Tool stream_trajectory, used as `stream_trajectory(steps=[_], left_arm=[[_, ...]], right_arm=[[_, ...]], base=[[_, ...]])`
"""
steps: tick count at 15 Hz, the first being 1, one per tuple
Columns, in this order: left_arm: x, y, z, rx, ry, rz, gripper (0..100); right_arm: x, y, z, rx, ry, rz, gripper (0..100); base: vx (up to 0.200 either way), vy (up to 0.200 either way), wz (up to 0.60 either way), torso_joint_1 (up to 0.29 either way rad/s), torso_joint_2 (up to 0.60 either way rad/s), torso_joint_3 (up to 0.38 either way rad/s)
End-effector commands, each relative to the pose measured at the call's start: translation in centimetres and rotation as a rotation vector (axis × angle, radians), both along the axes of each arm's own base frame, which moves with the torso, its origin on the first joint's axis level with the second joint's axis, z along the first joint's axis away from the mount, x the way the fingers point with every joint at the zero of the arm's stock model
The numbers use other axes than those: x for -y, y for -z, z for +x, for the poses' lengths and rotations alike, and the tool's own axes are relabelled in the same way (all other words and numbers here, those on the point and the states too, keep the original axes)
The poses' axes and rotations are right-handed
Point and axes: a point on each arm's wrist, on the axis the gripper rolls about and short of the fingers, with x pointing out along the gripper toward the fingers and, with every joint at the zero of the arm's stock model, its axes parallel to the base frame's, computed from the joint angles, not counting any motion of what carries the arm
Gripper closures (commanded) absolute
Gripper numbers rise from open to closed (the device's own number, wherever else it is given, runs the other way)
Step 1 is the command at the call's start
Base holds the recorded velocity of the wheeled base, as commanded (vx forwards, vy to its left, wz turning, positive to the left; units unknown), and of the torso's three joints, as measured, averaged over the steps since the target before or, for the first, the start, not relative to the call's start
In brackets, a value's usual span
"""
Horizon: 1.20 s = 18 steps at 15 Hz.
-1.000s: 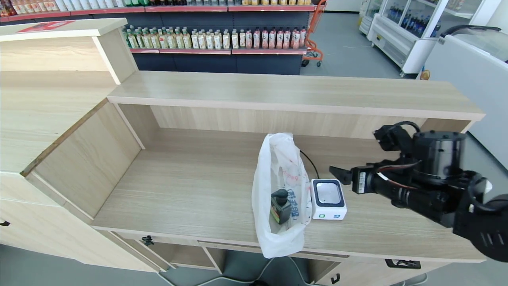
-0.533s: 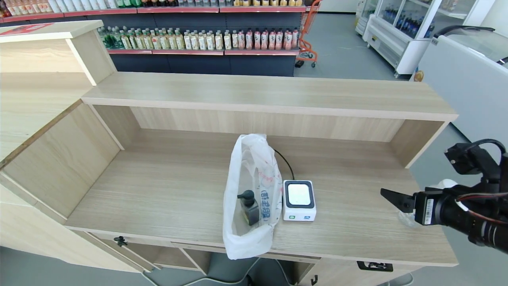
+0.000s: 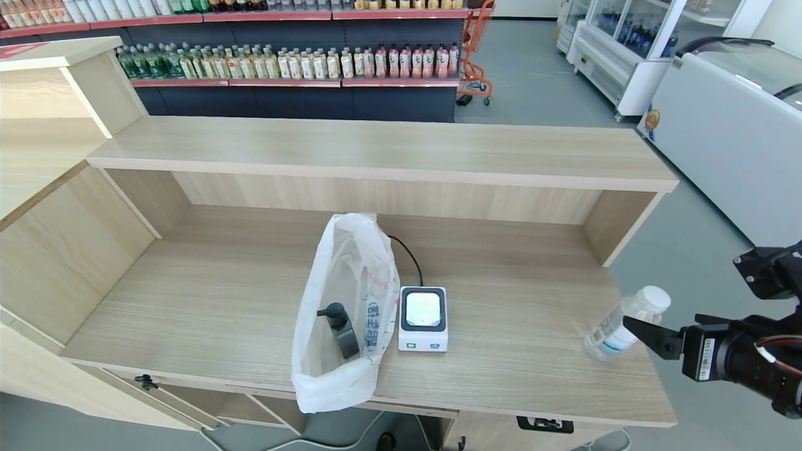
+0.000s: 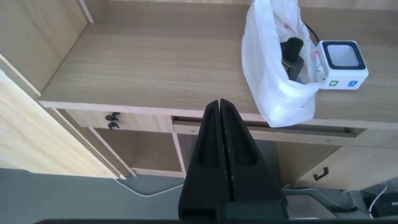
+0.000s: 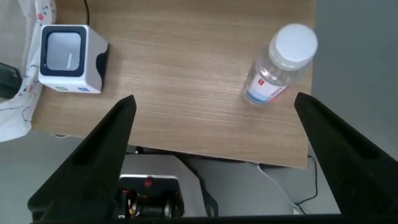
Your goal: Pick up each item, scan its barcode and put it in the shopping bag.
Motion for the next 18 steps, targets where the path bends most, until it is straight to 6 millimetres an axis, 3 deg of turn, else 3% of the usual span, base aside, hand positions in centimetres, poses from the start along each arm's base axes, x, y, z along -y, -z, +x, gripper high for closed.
stream_trajectory(steps=[1, 4, 7, 15, 18], left_arm=[[0.0, 0.0, 0.0, -0.001, -0.001, 0.0, 100], [0.0, 0.0, 0.0, -0.001, 0.0, 0.0, 100], [0.0, 0.0, 0.0, -0.001, 0.0, 0.001, 100], [0.0, 0.0, 0.0, -0.001, -0.001, 0.001, 100], [0.0, 0.0, 0.0, 0.0, 0.0, 0.001, 100]], right_arm=[[0.0, 0.2, -0.1, -0.007, -0.003, -0.002, 0], [0.1, 0.8, -0.4, -0.026, -0.001, -0.006, 0], [0.2, 1.0, -0.3, -0.038, 0.008, -0.009, 0], [0.5, 2.0, -0.2, -0.083, 0.029, -0.023, 0], [0.5, 2.0, -0.1, -0.084, 0.026, -0.023, 0]], base=[[0.0, 0.0, 0.0, 0.0, 0.0, 0.0], [-0.2, 0.0, 0.0, 0.001, 0.0, 0.004], [0.0, 0.0, 0.0, 0.0, 0.0, 0.0], [0.0, -0.2, 0.0, 0.004, 0.0, 0.005], [0.0, 0.0, 0.0, 0.0, 0.0, 0.0]])
